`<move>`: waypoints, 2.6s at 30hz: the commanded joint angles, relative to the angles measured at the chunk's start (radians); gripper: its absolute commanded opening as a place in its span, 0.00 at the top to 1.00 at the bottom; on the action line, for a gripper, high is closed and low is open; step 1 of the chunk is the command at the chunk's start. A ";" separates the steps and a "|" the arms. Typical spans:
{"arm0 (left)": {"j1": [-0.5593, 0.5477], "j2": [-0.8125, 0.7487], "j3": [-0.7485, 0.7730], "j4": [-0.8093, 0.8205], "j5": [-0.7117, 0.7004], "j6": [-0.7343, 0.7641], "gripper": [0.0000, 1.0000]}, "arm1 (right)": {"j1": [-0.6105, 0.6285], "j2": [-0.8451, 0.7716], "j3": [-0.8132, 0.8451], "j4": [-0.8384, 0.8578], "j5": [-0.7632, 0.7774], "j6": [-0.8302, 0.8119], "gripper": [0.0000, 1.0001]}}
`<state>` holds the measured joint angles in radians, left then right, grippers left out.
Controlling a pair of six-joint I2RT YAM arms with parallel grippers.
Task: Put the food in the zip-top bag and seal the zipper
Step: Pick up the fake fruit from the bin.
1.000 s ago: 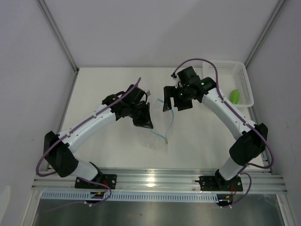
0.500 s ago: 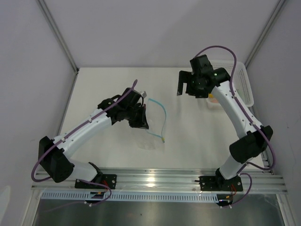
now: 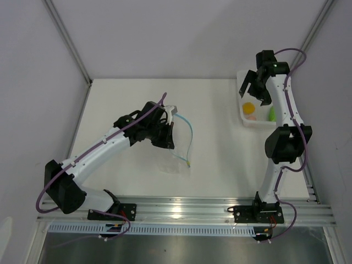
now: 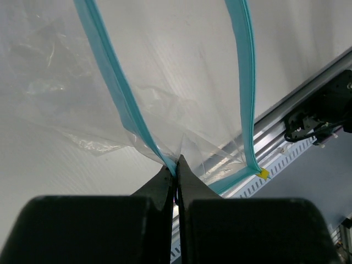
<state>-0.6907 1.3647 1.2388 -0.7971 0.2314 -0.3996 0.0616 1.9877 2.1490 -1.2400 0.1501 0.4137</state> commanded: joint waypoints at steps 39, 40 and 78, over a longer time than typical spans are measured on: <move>0.023 -0.004 -0.010 0.108 0.187 0.065 1.00 | -0.135 0.280 -0.083 0.137 -0.090 -0.059 0.35; 0.025 -0.004 -0.010 0.108 0.186 0.064 0.99 | -0.137 0.281 -0.087 0.146 -0.093 -0.059 0.35; 0.026 0.004 -0.002 0.053 0.190 0.042 1.00 | -0.146 0.295 -0.201 0.257 -0.136 -0.047 0.83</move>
<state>-0.6708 1.3689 1.2041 -0.7334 0.3996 -0.3408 -0.0776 2.2833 1.9579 -1.0077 0.0135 0.3653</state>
